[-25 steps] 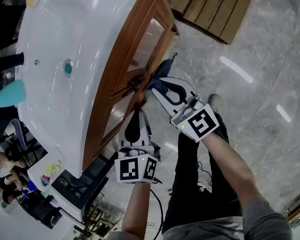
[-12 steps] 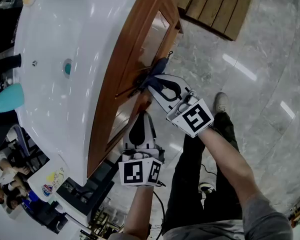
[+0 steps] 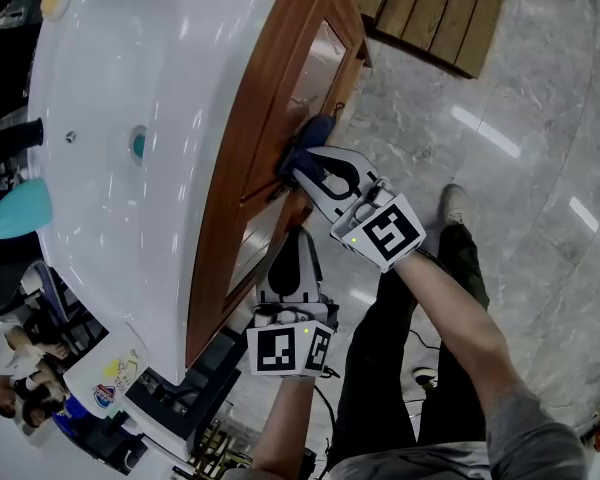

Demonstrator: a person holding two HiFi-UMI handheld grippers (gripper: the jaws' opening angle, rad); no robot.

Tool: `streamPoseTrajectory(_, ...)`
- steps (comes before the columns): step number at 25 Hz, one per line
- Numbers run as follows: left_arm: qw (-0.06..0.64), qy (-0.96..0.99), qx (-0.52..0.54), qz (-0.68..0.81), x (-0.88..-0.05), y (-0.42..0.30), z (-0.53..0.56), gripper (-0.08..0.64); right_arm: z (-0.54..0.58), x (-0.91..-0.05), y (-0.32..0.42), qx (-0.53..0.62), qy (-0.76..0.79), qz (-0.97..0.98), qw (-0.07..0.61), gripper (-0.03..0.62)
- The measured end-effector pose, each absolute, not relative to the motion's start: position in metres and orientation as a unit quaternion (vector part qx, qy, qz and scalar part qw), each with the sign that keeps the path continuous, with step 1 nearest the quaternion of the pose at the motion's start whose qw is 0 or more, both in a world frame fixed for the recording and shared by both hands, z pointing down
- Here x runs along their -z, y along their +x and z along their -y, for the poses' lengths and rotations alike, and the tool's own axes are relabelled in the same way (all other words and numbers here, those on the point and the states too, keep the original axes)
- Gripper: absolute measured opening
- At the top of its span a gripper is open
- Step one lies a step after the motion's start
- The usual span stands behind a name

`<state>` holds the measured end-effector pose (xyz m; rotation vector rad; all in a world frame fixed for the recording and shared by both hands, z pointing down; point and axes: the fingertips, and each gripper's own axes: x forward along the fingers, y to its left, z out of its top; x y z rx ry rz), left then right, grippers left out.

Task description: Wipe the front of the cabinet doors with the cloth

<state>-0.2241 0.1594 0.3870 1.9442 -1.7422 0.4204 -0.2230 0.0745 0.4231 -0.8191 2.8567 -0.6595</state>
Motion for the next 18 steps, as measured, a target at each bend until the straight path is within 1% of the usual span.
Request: streamPoseTrajectory(18, 0.256, 0.720, -0.160, 0.624, -0.392, -0.207, -0.140, 0.008, -0.047, -0.426, -0.217, 0.214, -0.280, -0.935, 0.046, 0.072)
